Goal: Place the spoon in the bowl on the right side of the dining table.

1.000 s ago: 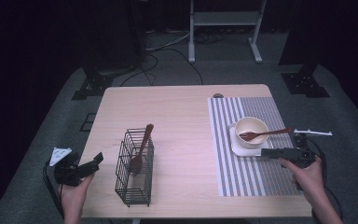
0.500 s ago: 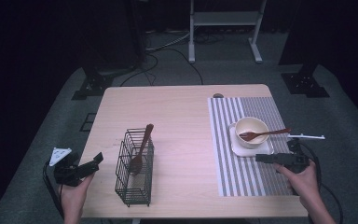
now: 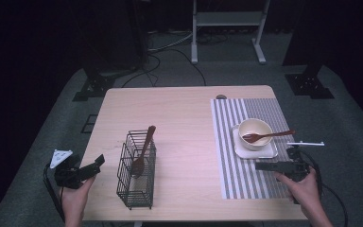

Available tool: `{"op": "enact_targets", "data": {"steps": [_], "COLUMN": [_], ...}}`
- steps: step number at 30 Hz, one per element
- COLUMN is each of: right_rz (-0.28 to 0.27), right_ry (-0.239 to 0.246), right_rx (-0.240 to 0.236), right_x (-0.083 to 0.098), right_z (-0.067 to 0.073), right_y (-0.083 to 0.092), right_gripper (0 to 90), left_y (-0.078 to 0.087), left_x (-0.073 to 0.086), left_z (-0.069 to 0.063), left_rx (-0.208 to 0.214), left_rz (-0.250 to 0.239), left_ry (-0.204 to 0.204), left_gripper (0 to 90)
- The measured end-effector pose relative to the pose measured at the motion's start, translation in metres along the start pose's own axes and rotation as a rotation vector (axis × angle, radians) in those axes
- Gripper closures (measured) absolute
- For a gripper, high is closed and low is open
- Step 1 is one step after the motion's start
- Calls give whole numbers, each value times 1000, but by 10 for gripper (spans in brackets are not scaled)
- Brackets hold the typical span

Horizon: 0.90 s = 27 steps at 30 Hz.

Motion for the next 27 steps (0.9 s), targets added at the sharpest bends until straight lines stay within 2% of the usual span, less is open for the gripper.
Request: {"op": "enact_targets", "data": {"steps": [13,27], "right_rz": [31,45], "right_ry": [28,44], "right_rx": [-15,-26], "right_x": [19,34], "right_z": [10,15], "right_y": [-8,-14], "right_gripper": [336,336], "left_y": [0,0], "left_x": [0,0], "left_z": [1,1], "left_rx": [-2,0], "left_rz": [1,1], "left_ry": [-3,-3], "left_gripper": [24,25]}}
Point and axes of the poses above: each handheld gripper's, and its own axes: y roughly backward along the jaws, x roughly out of its underside, z roughly to its left, the point moved 10 cm from there along -y, roughly forward along the jaws, and after that the axes turned 11 degrees about -z, right-handed, at the moved point
